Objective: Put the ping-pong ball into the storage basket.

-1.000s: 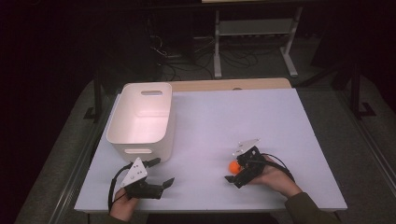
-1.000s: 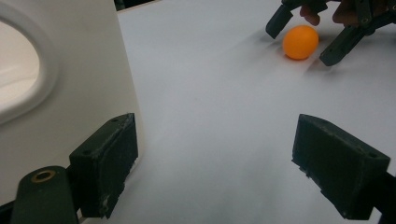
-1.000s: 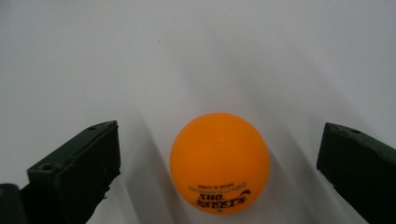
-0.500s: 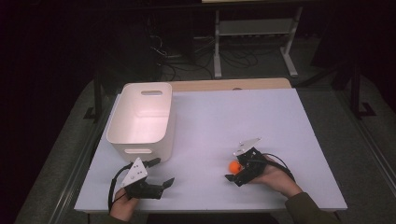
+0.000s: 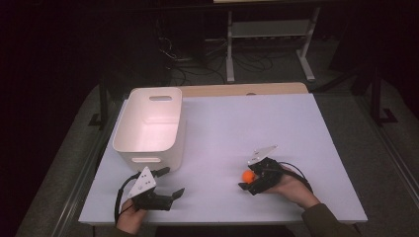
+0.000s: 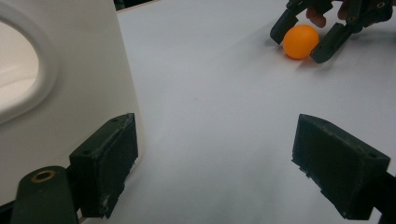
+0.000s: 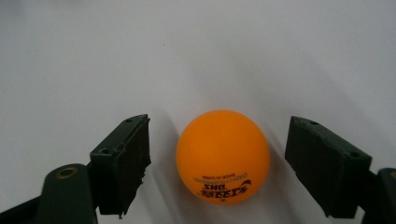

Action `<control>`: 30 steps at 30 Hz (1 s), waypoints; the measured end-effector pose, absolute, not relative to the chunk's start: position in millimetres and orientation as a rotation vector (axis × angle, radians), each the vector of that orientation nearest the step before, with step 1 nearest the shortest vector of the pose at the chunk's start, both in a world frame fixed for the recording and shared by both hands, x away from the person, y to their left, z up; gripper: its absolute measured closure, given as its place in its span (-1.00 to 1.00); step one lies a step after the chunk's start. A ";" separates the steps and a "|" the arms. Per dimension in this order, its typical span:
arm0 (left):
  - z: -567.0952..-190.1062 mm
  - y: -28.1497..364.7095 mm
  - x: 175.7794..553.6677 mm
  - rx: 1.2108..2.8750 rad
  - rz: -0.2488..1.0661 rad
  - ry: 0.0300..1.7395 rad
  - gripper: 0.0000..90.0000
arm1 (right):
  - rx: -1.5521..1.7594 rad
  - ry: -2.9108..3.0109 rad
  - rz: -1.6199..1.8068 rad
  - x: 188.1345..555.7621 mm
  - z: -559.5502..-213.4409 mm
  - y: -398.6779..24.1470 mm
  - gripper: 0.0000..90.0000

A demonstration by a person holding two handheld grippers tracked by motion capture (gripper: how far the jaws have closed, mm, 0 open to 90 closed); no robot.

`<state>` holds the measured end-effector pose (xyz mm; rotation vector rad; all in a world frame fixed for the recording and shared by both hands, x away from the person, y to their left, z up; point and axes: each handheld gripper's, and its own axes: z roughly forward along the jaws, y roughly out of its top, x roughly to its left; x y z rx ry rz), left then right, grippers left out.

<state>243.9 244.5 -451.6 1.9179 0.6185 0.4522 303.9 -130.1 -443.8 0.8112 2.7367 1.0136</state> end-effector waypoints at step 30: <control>-451.6 244.3 243.9 1.919 0.453 0.618 -0.69 | 0.808 2.743 1.010 303.7 -441.4 -132.8 -0.01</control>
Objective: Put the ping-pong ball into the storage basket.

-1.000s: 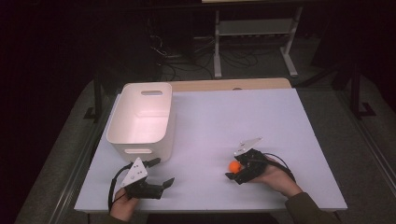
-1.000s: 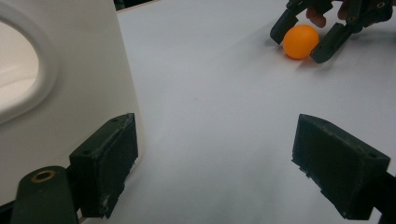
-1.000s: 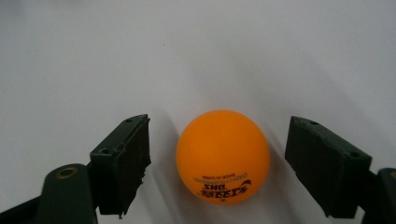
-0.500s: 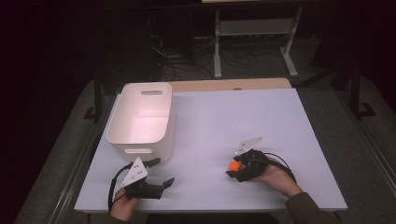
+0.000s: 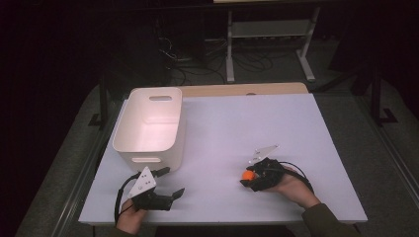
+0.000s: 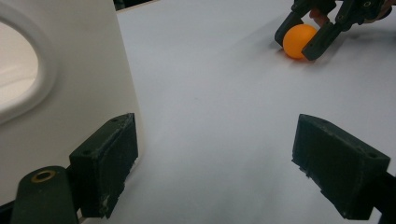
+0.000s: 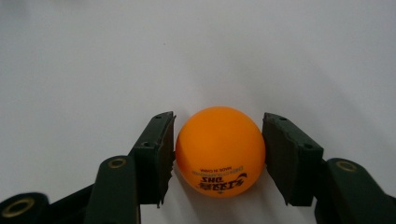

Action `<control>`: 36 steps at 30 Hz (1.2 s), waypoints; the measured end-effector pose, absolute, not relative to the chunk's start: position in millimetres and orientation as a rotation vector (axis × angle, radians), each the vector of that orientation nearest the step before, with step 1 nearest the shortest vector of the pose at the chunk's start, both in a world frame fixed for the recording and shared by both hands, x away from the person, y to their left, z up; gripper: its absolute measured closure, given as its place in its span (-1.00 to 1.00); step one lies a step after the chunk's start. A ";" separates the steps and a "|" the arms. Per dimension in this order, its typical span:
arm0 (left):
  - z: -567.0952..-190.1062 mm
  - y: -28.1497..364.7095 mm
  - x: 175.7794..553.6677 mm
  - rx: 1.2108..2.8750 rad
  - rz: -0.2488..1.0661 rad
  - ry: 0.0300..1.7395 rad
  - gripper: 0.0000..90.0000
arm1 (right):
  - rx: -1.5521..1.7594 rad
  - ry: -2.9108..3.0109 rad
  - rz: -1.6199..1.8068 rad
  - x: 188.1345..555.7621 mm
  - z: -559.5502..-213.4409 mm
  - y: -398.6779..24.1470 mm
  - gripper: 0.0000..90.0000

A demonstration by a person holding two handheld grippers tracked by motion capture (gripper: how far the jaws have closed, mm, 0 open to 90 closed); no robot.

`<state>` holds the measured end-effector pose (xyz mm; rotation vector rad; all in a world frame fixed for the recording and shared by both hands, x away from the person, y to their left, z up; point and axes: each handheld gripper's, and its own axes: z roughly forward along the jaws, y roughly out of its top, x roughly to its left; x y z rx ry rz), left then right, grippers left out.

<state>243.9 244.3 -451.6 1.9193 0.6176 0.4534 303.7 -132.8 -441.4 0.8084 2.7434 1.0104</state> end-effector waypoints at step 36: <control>-451.6 244.2 243.7 1.919 0.455 0.619 -0.69 | 0.843 2.723 1.046 305.3 -435.3 -135.7 0.10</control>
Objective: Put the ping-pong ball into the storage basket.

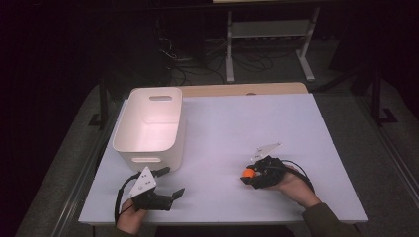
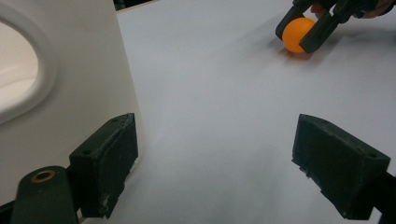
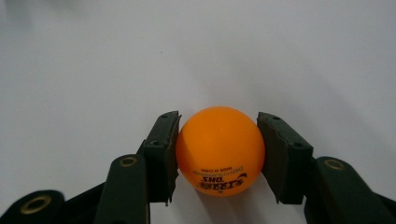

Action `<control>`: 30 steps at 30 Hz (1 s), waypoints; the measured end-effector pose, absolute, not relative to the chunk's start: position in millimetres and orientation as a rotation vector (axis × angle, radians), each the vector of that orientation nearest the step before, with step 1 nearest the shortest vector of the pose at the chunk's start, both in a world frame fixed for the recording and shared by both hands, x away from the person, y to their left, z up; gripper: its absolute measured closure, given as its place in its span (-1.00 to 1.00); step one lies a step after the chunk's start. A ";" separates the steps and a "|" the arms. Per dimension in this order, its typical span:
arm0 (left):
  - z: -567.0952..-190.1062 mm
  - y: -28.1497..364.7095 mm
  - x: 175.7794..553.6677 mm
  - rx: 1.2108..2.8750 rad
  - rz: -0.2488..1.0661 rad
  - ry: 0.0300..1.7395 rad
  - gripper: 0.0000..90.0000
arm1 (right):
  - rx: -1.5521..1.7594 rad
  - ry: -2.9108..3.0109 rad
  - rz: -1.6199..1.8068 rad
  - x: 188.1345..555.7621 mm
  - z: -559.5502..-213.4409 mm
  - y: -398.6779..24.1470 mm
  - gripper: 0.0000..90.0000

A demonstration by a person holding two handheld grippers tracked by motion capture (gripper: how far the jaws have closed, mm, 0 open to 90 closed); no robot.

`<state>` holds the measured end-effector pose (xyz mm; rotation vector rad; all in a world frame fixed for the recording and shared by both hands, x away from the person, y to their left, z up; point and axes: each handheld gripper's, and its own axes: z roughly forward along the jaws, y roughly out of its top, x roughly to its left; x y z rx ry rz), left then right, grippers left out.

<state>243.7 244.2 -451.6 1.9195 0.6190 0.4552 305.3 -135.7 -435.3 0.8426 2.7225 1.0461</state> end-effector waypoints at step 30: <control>-451.6 245.2 244.4 1.913 0.445 0.628 -0.69 | 0.838 2.690 1.111 311.7 -420.5 -128.1 0.10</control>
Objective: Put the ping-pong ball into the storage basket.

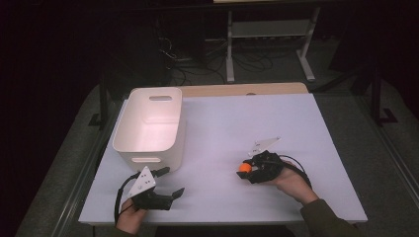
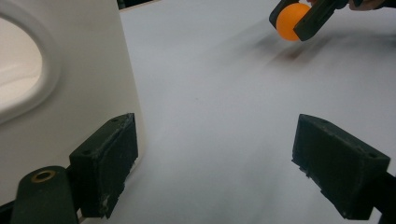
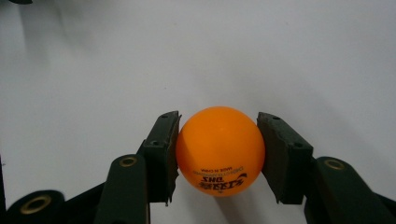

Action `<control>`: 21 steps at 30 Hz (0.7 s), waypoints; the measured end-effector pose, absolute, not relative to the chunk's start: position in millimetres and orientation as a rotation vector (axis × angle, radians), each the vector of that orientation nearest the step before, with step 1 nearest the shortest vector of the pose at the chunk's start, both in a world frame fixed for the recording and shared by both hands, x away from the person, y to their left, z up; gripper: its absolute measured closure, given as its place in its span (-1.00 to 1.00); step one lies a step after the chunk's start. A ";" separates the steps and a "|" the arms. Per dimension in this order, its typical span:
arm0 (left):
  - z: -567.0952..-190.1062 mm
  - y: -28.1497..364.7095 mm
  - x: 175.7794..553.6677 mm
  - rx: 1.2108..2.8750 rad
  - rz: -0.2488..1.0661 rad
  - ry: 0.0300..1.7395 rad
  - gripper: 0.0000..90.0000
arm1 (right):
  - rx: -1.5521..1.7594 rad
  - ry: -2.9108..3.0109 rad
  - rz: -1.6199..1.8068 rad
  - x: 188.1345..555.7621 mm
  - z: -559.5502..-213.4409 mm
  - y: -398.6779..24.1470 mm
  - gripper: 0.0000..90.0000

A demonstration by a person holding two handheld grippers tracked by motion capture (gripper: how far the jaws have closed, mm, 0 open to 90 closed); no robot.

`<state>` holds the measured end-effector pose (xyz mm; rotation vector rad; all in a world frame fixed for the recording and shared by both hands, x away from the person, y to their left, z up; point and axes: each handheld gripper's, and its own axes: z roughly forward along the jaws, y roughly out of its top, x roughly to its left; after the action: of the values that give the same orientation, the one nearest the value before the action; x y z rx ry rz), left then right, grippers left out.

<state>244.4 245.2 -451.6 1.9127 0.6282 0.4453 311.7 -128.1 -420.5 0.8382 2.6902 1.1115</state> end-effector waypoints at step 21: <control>-451.6 244.9 244.2 1.915 0.447 0.620 -0.69 | 0.803 2.690 1.120 317.9 -414.4 -116.4 0.10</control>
<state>244.2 244.9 -451.6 1.9153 0.6199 0.4471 317.9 -116.4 -414.4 0.8030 2.6904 1.1203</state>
